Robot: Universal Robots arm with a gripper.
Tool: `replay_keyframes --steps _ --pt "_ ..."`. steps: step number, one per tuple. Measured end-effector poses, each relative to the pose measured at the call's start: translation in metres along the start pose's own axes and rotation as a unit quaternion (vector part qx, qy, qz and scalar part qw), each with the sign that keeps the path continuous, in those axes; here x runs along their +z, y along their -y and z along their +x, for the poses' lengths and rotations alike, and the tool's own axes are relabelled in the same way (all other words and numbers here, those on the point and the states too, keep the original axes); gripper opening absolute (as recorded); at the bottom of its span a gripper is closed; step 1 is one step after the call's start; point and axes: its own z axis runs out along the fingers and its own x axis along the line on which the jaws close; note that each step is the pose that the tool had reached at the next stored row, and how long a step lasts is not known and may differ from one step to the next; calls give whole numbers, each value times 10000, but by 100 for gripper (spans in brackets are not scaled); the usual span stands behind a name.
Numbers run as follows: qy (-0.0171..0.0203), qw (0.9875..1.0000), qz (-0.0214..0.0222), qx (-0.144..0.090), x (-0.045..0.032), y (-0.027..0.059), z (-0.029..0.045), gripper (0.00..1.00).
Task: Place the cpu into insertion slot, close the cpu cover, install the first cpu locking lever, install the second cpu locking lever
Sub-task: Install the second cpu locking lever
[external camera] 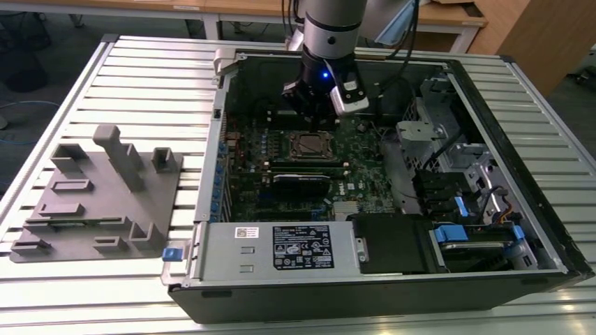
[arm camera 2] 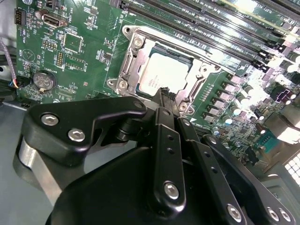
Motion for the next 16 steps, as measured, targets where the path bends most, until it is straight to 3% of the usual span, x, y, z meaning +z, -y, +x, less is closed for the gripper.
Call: replay_keyframes --steps 16 --pt "0 10000 1 0 -31 -1 0 11"
